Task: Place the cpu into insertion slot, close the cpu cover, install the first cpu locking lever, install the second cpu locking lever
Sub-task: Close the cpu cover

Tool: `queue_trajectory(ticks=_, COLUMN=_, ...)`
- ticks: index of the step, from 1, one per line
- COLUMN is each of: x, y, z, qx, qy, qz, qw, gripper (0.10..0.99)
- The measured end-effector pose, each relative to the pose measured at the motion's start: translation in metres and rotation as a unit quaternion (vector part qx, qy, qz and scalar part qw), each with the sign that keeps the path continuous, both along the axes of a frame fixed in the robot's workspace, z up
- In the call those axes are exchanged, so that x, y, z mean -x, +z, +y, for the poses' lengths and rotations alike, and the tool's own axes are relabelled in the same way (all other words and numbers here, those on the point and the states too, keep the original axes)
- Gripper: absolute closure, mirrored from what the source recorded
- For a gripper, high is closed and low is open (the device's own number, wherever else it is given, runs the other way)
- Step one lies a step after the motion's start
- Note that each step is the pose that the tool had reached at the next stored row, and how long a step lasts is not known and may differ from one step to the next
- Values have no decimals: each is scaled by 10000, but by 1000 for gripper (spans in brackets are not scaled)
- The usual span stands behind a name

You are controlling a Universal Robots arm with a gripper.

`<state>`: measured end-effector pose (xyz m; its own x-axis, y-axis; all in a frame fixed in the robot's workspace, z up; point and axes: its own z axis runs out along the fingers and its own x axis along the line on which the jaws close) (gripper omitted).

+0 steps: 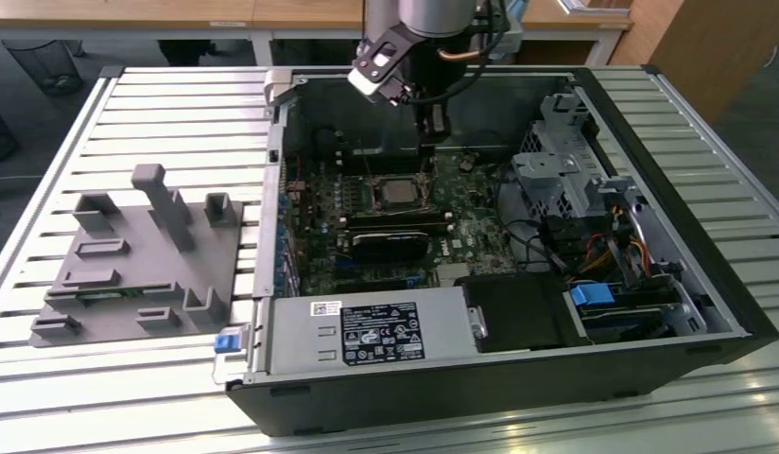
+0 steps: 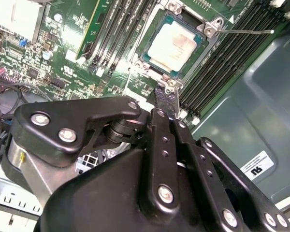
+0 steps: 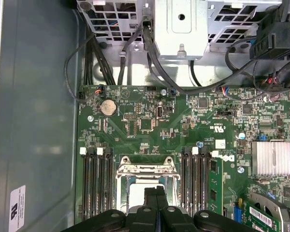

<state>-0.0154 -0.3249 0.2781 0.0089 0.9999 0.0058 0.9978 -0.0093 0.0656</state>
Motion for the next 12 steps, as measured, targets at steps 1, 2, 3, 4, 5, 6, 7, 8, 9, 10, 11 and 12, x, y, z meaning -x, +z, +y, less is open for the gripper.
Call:
queue_trajectory(ticks=1, x=-7, y=0, z=0, qx=0, qy=0, qz=0, qw=10000, gripper=980)
queue_trajectory(ticks=2, x=-12, y=0, z=0, qx=0, qy=0, qz=0, qw=10000, gripper=980)
queue_trajectory(ticks=3, x=-18, y=0, z=0, qx=0, qy=0, qz=0, qw=10000, gripper=980)
queue_trajectory(ticks=4, x=-24, y=0, z=0, qx=0, qy=0, qz=0, qw=10000, gripper=980)
queue_trajectory(ticks=5, x=-31, y=0, z=0, qx=0, qy=0, qz=0, qw=10000, gripper=980)
queue_trajectory(ticks=6, x=-41, y=0, z=0, qx=0, qy=0, qz=0, qw=10000, gripper=980)
queue_trajectory(ticks=7, x=-53, y=0, z=0, qx=0, qy=0, qz=0, qw=10000, gripper=980)
queue_trajectory(ticks=8, x=-64, y=0, z=0, qx=0, qy=0, qz=0, qw=10000, gripper=980)
queue_trajectory(ticks=9, x=-72, y=0, z=0, qx=0, qy=0, qz=0, qw=10000, gripper=980)
queue_trajectory(ticks=10, x=-79, y=0, z=0, qx=1, qy=0, qz=0, qw=10000, gripper=980)
queue_trajectory(ticks=11, x=-88, y=0, z=0, qx=0, qy=0, qz=0, qw=10000, gripper=980)
queue_trajectory(ticks=12, x=-96, y=0, z=0, qx=0, qy=0, qz=0, qw=10000, gripper=980)
